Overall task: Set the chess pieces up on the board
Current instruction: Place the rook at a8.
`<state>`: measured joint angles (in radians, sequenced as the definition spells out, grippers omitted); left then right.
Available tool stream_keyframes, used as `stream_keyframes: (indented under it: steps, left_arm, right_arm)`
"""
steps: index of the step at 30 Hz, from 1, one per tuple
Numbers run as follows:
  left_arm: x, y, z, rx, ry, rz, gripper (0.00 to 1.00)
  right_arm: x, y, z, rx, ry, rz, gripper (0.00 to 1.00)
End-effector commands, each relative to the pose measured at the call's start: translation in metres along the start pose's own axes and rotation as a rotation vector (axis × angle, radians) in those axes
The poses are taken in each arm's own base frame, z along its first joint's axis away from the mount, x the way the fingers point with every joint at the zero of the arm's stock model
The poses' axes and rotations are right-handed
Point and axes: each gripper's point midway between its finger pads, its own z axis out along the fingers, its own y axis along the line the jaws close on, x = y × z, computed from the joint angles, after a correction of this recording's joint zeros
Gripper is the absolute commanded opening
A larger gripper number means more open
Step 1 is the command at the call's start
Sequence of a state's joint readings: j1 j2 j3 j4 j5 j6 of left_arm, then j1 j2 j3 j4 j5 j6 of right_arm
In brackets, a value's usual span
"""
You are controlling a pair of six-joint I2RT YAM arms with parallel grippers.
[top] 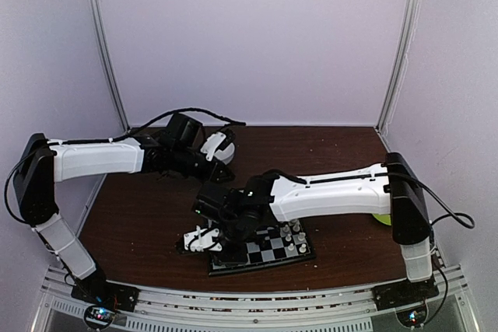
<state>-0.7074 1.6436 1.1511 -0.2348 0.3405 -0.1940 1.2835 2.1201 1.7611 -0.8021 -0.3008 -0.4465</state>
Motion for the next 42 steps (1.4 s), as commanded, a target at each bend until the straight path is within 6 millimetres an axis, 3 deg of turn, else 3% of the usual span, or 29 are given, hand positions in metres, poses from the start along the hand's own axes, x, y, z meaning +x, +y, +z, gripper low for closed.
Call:
stream_keyframes:
  steps: [1,17,42]
  left_arm:
    - [-0.013,-0.002,-0.010,0.011,-0.059,0.005,0.04]
    - [-0.004,-0.002,-0.005,0.019,-0.044,-0.011,0.04]
    - [0.004,0.001,0.000,0.015,-0.033,-0.025,0.04]
  right_arm:
    - [0.008,-0.004,0.004,0.016,0.044,0.000,0.12]
    - [0.013,-0.016,0.030,0.044,0.082,0.028,0.13]
    - [0.007,-0.022,0.040,-0.014,0.036,0.104,0.16]
